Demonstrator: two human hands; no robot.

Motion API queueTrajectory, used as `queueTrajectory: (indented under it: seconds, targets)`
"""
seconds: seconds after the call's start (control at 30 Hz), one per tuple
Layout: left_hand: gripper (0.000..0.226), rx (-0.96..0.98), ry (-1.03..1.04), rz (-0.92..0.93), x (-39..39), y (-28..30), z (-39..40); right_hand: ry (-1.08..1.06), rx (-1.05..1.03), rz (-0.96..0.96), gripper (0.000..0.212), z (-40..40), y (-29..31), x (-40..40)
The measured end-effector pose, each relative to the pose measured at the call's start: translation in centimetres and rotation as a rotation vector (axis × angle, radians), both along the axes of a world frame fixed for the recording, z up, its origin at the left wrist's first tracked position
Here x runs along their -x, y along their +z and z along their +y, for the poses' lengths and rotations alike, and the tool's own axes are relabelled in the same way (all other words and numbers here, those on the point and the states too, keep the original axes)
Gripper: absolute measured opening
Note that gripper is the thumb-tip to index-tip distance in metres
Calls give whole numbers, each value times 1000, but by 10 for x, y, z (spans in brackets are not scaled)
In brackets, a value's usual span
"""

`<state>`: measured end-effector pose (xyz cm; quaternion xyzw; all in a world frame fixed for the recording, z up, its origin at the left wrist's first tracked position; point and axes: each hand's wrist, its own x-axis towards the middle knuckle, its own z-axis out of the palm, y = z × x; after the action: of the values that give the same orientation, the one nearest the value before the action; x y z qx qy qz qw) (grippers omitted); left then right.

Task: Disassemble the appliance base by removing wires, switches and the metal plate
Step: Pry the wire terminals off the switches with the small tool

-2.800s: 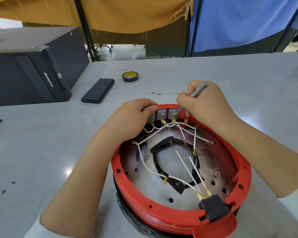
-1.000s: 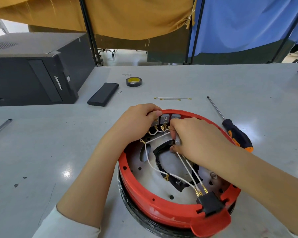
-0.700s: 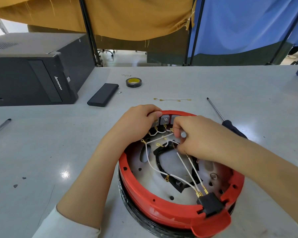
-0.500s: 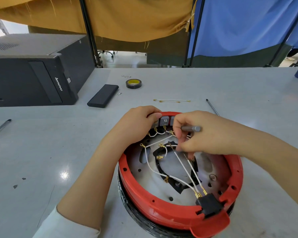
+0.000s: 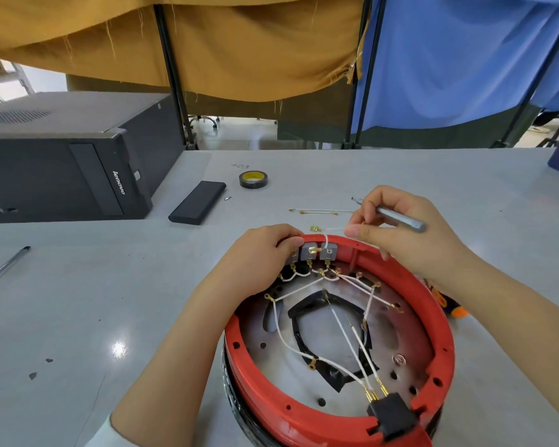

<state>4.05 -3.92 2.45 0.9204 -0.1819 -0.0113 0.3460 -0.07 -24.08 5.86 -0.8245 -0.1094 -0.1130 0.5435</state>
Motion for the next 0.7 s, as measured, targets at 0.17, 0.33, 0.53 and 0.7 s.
queueTrajectory:
  seconds: [0.17, 0.33, 0.53, 0.7]
  targets:
    - [26, 7, -1, 20, 0, 0, 0, -172, -134, 68, 26, -9, -3, -51]
    - [24, 34, 4, 29, -1, -2, 1, -274, -118, 243, 27, -16, -32, -116]
    - [23, 59, -1, 22, -4, -5, 2, -215, 150, 290, 25, -13, -59, -171]
    - [23, 76, -3, 38, -5, -5, 3, -166, 316, 261, 25, -15, -60, -180]
